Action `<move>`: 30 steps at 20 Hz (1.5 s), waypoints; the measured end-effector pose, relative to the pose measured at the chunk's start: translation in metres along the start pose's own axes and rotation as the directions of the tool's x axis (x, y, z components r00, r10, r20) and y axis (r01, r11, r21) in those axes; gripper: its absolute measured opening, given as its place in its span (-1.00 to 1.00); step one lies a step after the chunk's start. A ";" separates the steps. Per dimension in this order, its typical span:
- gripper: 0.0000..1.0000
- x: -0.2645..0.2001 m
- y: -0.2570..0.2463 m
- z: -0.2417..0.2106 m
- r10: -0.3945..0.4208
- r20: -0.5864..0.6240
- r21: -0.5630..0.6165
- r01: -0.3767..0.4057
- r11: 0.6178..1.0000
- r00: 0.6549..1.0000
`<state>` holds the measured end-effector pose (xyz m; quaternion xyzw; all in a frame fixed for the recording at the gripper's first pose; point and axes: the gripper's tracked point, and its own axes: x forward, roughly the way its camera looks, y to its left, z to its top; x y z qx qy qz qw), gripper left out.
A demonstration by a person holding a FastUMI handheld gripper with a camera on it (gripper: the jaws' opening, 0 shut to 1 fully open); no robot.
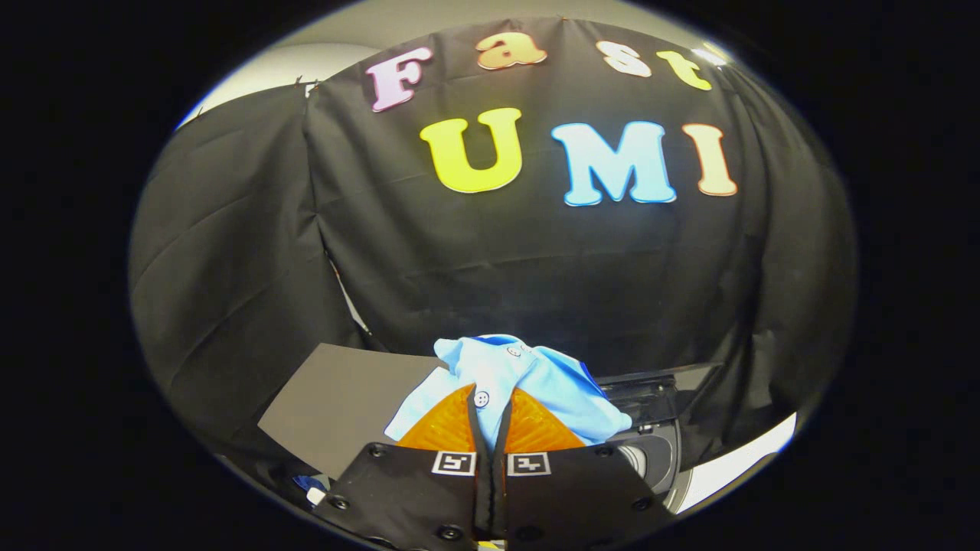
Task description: Put the clothes into the washing machine and then close the washing machine lid.
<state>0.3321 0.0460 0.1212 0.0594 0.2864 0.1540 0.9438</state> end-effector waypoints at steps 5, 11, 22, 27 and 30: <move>-0.98 -0.006 -0.047 -0.008 -0.030 0.022 0.085 0.028 0.996 0.999; -0.98 -0.003 -0.072 -0.033 -0.059 0.015 0.081 0.058 0.995 0.998; -0.98 0.010 -0.110 -0.074 -0.090 -0.041 0.039 0.091 0.995 0.995; -0.98 0.025 -0.120 -0.114 -0.093 -0.095 0.041 0.097 0.994 0.991; -0.98 0.039 -0.127 -0.142 -0.114 -0.141 0.021 0.118 0.993 0.983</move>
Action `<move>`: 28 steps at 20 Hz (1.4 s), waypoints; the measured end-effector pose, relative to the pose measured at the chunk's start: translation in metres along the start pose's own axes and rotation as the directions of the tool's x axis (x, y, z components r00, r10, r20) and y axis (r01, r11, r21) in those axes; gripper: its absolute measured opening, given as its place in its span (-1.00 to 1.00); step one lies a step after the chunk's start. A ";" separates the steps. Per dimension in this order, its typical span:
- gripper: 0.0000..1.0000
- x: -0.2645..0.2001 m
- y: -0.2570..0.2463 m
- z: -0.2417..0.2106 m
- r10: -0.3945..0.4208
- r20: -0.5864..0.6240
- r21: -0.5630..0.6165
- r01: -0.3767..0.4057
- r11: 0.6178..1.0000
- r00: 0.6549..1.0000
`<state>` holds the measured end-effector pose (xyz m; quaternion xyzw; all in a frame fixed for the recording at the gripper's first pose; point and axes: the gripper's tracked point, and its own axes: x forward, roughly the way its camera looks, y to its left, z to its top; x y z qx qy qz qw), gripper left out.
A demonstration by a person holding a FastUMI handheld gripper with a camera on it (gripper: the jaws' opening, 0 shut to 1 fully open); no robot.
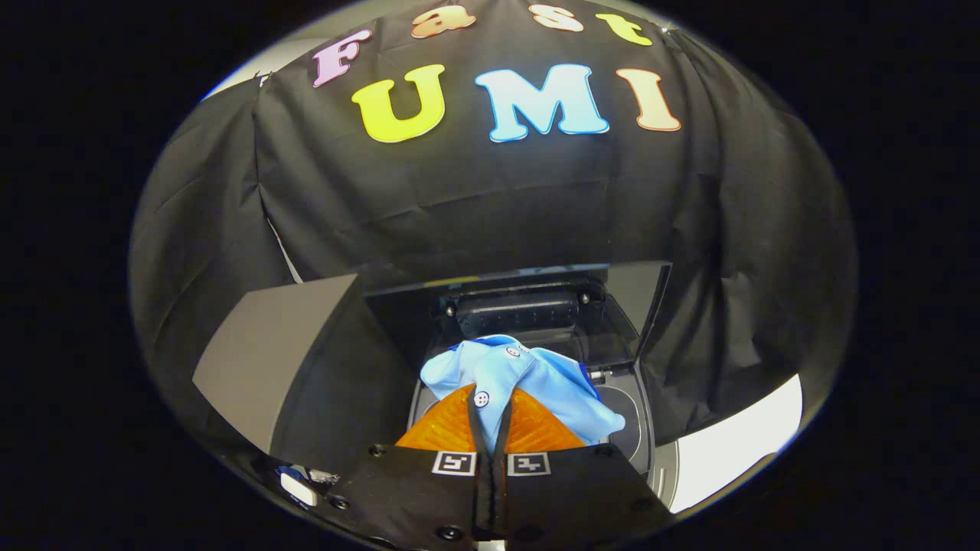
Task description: Put the clothes into the washing machine and then close the washing machine lid.
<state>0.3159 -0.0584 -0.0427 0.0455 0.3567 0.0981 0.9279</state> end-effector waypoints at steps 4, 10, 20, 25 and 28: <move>-0.98 0.025 -0.005 -0.031 -0.016 -0.059 -0.020 0.015 1.000 0.998; -0.98 0.061 -0.022 -0.076 -0.074 -0.106 -0.019 0.073 0.997 0.992; -0.97 0.131 -0.031 -0.146 -0.119 -0.196 -0.087 0.104 0.991 0.973; -0.97 0.155 -0.031 -0.168 -0.129 -0.244 -0.103 0.107 0.989 0.961; -0.97 0.163 -0.034 -0.181 -0.142 -0.275 -0.148 0.104 0.983 0.951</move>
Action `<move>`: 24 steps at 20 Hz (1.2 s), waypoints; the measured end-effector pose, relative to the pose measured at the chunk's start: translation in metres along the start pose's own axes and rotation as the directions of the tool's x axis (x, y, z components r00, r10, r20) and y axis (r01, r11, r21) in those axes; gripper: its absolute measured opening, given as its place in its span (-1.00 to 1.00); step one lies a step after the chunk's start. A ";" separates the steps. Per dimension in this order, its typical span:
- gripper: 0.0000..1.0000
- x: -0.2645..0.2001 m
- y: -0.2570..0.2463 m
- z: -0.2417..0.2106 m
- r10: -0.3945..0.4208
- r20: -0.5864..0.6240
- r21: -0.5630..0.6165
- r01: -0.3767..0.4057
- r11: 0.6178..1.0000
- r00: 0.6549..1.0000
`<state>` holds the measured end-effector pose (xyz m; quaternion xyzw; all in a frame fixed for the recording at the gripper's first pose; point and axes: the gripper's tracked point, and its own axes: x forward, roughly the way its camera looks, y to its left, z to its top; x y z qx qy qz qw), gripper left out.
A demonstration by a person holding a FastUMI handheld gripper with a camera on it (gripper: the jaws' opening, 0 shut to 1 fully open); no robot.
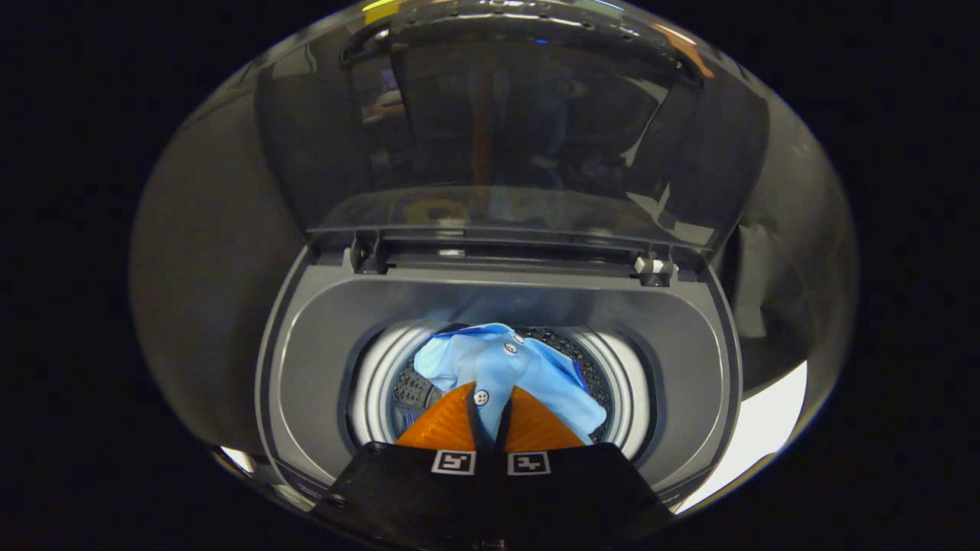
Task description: Put the clothes into the washing machine and then close the washing machine lid.
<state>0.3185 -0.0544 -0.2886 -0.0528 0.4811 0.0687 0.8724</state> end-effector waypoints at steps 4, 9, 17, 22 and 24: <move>-0.96 0.007 0.005 -0.012 0.023 -0.037 0.011 -0.023 1.000 0.999; 0.55 0.004 0.005 -0.015 0.031 -0.042 0.039 -0.030 0.999 0.999; 0.92 -0.039 0.004 0.013 0.069 0.014 0.080 -0.070 0.994 0.997; 0.92 -0.088 -0.008 0.058 0.075 0.120 0.030 -0.079 0.996 0.990; 0.92 -0.113 -0.015 0.081 0.082 0.172 0.026 -0.088 0.996 0.982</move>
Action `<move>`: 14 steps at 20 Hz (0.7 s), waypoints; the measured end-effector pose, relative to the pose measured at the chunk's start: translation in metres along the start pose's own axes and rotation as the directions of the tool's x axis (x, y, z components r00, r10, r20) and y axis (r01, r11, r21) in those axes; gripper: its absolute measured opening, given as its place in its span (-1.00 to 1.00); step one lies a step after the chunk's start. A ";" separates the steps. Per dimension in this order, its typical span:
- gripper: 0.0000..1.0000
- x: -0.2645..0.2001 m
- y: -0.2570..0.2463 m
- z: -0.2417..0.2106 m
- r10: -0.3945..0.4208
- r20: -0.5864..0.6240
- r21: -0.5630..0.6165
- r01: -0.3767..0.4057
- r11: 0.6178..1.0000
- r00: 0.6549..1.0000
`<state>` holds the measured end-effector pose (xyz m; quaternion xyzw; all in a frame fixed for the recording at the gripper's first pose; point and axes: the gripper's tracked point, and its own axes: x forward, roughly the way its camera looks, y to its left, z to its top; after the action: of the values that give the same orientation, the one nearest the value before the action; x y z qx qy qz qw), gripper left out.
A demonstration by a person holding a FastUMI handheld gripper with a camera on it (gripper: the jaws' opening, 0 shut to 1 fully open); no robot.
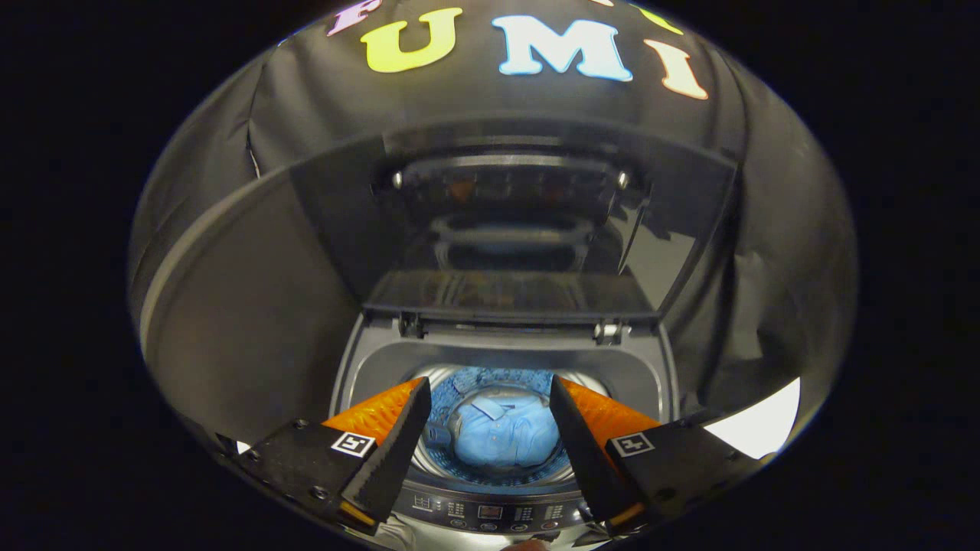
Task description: Put the clothes into the washing machine and then close the washing machine lid.
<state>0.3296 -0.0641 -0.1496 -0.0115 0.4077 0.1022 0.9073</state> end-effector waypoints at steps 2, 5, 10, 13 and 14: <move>0.92 -0.022 -0.005 0.030 0.010 0.052 0.002 -0.010 1.000 0.999; 0.92 -0.053 -0.011 0.076 0.017 0.125 -0.006 -0.016 1.000 0.992; 0.93 -0.088 -0.005 0.138 0.047 0.225 0.007 -0.050 0.999 0.973; 0.93 -0.086 -0.003 0.163 0.044 0.243 0.010 -0.047 0.999 0.969; 0.93 -0.082 0.002 0.170 0.055 0.241 0.024 -0.063 0.998 0.969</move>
<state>0.4011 -0.0591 0.0249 0.0275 0.2968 0.1234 0.9465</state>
